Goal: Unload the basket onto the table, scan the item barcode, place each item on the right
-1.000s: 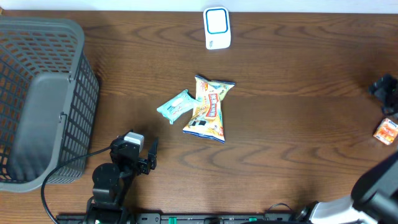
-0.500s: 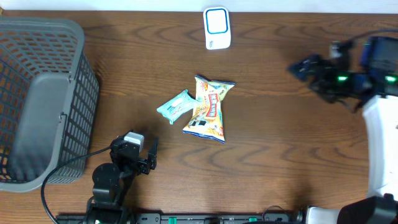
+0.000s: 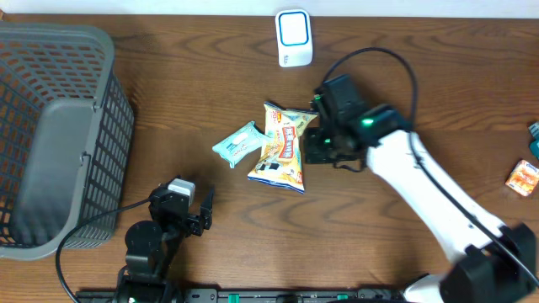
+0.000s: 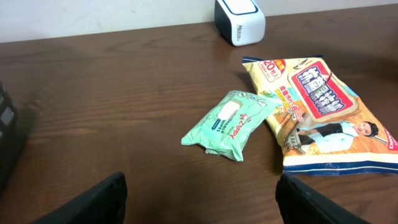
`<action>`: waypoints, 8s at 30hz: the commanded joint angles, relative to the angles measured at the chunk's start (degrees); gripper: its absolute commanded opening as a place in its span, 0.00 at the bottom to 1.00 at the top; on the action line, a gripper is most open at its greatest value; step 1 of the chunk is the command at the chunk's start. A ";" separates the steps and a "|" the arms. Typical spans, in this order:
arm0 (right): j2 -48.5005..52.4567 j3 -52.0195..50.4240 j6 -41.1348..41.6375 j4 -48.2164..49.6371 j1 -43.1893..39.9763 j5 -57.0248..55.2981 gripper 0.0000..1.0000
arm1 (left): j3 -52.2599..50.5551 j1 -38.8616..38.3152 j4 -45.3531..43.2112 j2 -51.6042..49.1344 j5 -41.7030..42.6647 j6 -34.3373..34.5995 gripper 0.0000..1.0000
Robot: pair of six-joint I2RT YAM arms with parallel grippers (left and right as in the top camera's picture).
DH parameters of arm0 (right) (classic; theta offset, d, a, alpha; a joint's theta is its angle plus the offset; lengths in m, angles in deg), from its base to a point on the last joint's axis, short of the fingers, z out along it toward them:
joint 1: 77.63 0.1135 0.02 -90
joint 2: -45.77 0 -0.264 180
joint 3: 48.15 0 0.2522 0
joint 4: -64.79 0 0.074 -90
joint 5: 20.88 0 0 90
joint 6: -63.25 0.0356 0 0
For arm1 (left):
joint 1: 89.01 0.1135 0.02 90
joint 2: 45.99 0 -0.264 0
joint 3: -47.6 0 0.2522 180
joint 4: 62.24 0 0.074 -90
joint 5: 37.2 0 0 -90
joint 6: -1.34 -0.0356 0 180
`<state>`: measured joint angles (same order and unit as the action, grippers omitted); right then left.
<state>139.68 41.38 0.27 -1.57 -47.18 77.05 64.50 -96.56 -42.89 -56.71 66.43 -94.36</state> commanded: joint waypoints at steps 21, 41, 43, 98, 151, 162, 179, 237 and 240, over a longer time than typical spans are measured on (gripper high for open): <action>14.38 4.46 8.24 -0.72 2.03 -19.91 0.01 | -1.05 0.26 1.44 0.22 0.92 0.87 0.77; 15.96 4.26 14.75 17.75 7.78 -18.08 0.13 | -1.05 0.26 1.44 0.22 0.92 0.87 0.77; 20.02 4.26 16.74 17.88 7.78 -18.08 0.11 | -1.05 0.26 1.44 0.22 0.92 0.90 0.77; 17.35 4.70 8.63 12.28 11.28 -16.98 0.66 | -1.05 0.26 1.44 0.22 0.92 0.87 0.77; 23.06 13.25 -60.41 -27.28 -10.51 75.84 0.01 | -1.05 0.26 1.44 0.22 0.92 0.87 0.77; 23.06 13.27 -68.89 -37.40 -10.67 81.57 0.01 | -1.05 0.26 1.44 0.22 0.92 0.90 0.77; 22.97 13.27 -111.86 -43.65 -9.99 81.57 0.01 | -1.05 0.24 1.44 0.22 0.92 0.87 0.77; -8.09 -10.25 -117.46 -44.89 -22.16 81.59 0.01 | -1.05 0.26 1.44 0.22 0.92 0.90 0.77; -8.09 -10.25 -112.87 -44.92 -22.18 81.59 0.01 | -1.05 0.26 1.44 0.22 0.92 0.87 0.77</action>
<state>132.86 31.21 -118.54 -46.35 -69.12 153.81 64.50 -96.56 -42.89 -56.71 66.43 -94.36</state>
